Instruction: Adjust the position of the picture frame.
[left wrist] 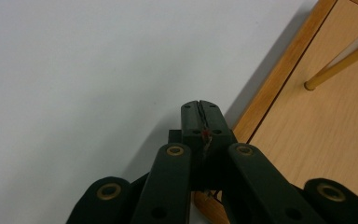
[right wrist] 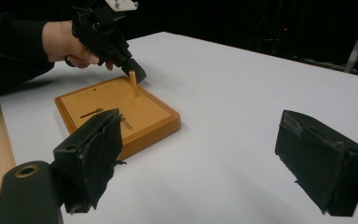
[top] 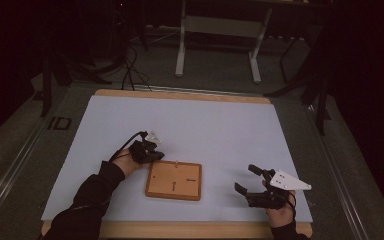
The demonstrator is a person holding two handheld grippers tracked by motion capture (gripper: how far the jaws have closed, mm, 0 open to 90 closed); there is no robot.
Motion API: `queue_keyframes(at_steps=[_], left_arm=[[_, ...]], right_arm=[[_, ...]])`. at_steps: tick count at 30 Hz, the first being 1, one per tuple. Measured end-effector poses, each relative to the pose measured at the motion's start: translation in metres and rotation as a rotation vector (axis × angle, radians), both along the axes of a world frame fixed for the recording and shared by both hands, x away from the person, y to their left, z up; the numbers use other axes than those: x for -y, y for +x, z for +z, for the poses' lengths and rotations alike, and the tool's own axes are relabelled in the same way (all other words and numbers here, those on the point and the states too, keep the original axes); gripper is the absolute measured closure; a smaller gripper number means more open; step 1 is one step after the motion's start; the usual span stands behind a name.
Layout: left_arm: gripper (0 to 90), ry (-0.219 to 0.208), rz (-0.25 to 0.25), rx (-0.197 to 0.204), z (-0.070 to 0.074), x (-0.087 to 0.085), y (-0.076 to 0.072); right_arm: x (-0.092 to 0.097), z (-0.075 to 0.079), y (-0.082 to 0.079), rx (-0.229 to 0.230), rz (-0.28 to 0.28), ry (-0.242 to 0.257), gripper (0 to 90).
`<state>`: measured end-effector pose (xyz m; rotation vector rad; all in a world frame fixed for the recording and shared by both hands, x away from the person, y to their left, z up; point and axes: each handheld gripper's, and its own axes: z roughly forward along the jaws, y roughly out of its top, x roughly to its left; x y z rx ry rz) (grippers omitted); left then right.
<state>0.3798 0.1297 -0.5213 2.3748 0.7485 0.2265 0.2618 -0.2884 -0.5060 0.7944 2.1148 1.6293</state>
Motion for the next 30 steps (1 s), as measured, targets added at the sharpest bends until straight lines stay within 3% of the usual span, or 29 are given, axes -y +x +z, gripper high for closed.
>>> queue_keyframes(at_steps=[16, 18, 23, 30], left_arm=[[90.0, 0.016, -0.009, -0.023, -0.007, -0.002, -0.008], [90.0, 0.015, -0.013, -0.009, -0.006, -0.002, -0.008], [89.4, -0.065, 0.004, 0.015, 0.006, -0.009, -0.010], [76.6, -0.116, -0.034, 0.037, 0.023, -0.009, -0.020]], right_arm=[[-0.002, 0.000, 0.001, 0.001, 0.002, -0.005, 14.4], [-0.002, 0.000, 0.001, 0.001, 0.003, -0.005, 14.4], [-0.002, 0.000, 0.001, 0.000, 0.003, -0.004, 14.4], [-0.003, 0.000, 0.001, 0.001, 0.005, -0.008, 14.4]])
